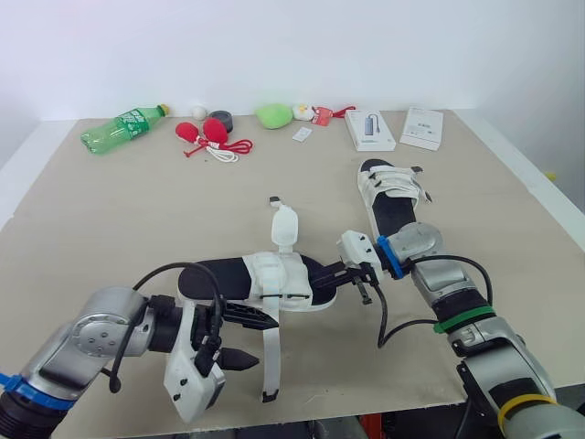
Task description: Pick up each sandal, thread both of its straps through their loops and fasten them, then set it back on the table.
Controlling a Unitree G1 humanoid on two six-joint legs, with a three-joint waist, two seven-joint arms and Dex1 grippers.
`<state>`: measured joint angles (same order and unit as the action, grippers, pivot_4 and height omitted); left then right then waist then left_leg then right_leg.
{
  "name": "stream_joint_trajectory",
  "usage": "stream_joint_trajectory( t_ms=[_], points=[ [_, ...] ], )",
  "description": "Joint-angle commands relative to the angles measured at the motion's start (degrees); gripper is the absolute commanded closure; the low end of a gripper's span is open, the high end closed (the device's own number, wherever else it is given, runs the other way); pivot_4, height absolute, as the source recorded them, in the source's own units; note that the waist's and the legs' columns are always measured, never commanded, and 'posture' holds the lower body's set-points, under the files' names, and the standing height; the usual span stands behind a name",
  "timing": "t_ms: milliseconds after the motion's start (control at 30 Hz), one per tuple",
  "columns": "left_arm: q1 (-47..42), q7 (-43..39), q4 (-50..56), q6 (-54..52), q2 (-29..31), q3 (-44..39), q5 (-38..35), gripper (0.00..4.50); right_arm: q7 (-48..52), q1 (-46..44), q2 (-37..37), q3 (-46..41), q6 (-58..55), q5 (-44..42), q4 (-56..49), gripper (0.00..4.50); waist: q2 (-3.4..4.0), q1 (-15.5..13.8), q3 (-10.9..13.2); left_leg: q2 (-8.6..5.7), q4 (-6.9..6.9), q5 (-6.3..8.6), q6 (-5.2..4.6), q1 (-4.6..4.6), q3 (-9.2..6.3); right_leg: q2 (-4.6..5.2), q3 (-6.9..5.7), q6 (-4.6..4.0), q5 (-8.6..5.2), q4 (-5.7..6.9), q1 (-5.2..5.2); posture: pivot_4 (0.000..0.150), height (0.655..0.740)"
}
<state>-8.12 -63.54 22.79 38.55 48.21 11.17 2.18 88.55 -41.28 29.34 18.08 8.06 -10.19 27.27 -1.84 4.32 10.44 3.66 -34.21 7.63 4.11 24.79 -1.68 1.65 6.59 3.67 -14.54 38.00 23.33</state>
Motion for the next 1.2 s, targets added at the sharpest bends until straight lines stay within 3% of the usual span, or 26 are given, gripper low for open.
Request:
stream_joint_trajectory(
  t_ms=[33, 200, 300, 333, 367, 433, 500, 633, 833, 933, 1067, 1200],
  points=[
    [-2.2, 1.5, -1.9, 2.4, -1.0, 2.7, 2.0, 0.92, 0.6, -0.1, 0.5, 0.5, 0.0, 1.7, 0.5, 4.5, 0.0, 0.0, 0.0, 0.0, 0.0, 0.0, 0.0, 0.0, 0.0, 0.0, 0.01, 0.02, 0.0, 0.0, 0.0, 0.15, 0.74],
    [-7.3, 1.8, -5.1, 1.4, -4.4, 7.5, 3.8, 0.92, 0.5, 0.9, 1.2, 0.4, -0.4, 1.5, -0.8, 4.5, 0.0, 0.0, 0.0, 0.0, -0.03, -0.01, -0.01, 0.01, -0.03, -0.07, 0.01, 0.08, 0.02, 0.01, -0.04, 0.15, 0.74],
    [-9.0, 1.7, -6.5, 0.4, -5.7, 9.7, 4.4, 1.62, 0.3, 1.5, 1.5, 0.4, -1.0, 1.4, -2.0, 4.5, 0.01, 0.0, 0.0, 0.0, -0.04, -0.01, -0.01, 0.0, -0.02, -0.09, 0.07, 0.11, 0.03, 0.02, -0.05, 0.15, 0.74],
    [-9.4, 1.8, -6.7, 0.3, -5.9, 10.2, 4.5, 2.2, 0.3, 1.7, 1.6, 0.4, -1.2, 1.4, -2.3, 4.5, 0.01, 0.0, 0.0, 0.0, -0.04, -0.01, -0.01, 0.01, -0.04, -0.11, 0.09, 0.13, 0.02, 0.02, -0.05, 0.15, 0.74],
    [-9.6, 1.8, -6.8, 0.2, -5.9, 10.4, 4.6, 2.48, 0.3, 1.7, 1.7, 0.3, -1.3, 1.4, -2.5, 4.5, 0.01, 0.0, 0.0, 0.0, -0.03, 0.0, -0.03, 0.01, -0.04, -0.13, 0.11, 0.16, 0.01, 0.02, -0.05, 0.15, 0.74],
    [-9.7, 1.9, -6.9, 0.0, -5.7, 10.8, 4.6, 3.71, 0.3, 1.9, 2.0, 0.2, -1.4, 1.4, -2.7, 4.5, 0.01, 0.0, 0.0, 0.0, -0.03, 0.03, -0.07, 0.04, -0.08, -0.16, 0.12, 0.2, -0.02, 0.03, -0.05, 0.15, 0.74],
    [-9.7, 1.8, -6.9, -0.8, -5.4, 11.0, 4.1, 4.45, 0.3, 2.1, 2.3, 0.1, -1.4, 1.4, -2.8, 4.5, 0.01, 0.0, 0.0, 0.0, -0.02, 0.04, -0.09, 0.05, -0.09, -0.16, 0.13, 0.22, -0.04, 0.03, -0.05, 0.15, 0.74],
    [-8.3, 1.7, -6.0, -6.1, -5.1, 10.1, 0.1, 4.45, 0.2, 2.2, 2.5, 0.1, -1.4, 1.5, -3.0, 4.5, 0.01, -0.1, 0.0, 0.0, -0.03, 0.04, -0.09, 0.05, -0.09, -0.16, 0.13, 0.22, -0.04, 0.03, -0.07, 0.15, 0.74],
    [-3.7, 2.3, 5.3, -37.9, -1.3, 4.4, -24.7, 4.45, 0.2, 2.2, 2.6, 0.1, -1.1, 1.6, -2.8, 4.5, 0.01, -0.1, 0.0, 0.0, -0.03, 0.04, -0.1, 0.05, -0.13, -0.16, 0.13, 0.24, -0.08, 0.07, -0.07, 0.15, 0.74],
    [-2.8, 5.2, 10.5, -59.8, 5.3, -1.3, -50.7, 4.45, 0.3, 1.8, 2.5, 0.2, -0.7, 1.8, -2.0, 4.5, 0.01, 0.0, 0.0, 0.02, -0.04, 0.04, -0.1, 0.04, -0.14, -0.17, 0.12, 0.23, -0.09, 0.11, -0.08, 0.15, 0.74],
    [-5.6, 10.3, 5.8, -75.7, 6.9, -7.6, -73.6, 4.45, 0.3, 1.2, 1.9, 0.5, -0.2, 2.0, -1.1, 4.5, 0.0, 0.0, 0.0, 0.01, -0.04, 0.04, -0.1, -0.04, -0.15, -0.16, 0.1, 0.21, -0.1, 0.12, -0.12, 0.15, 0.74],
    [-8.5, 14.5, 0.2, -83.3, 4.4, -10.0, -79.7, 4.45, 0.2, 0.5, 1.4, 0.7, 0.0, 2.2, -0.5, 4.5, 0.01, 0.0, 0.0, 0.02, -0.04, 0.05, -0.1, -0.04, -0.15, -0.21, 0.07, 0.19, -0.11, 0.12, -0.06, 0.15, 0.74]
  ],
)
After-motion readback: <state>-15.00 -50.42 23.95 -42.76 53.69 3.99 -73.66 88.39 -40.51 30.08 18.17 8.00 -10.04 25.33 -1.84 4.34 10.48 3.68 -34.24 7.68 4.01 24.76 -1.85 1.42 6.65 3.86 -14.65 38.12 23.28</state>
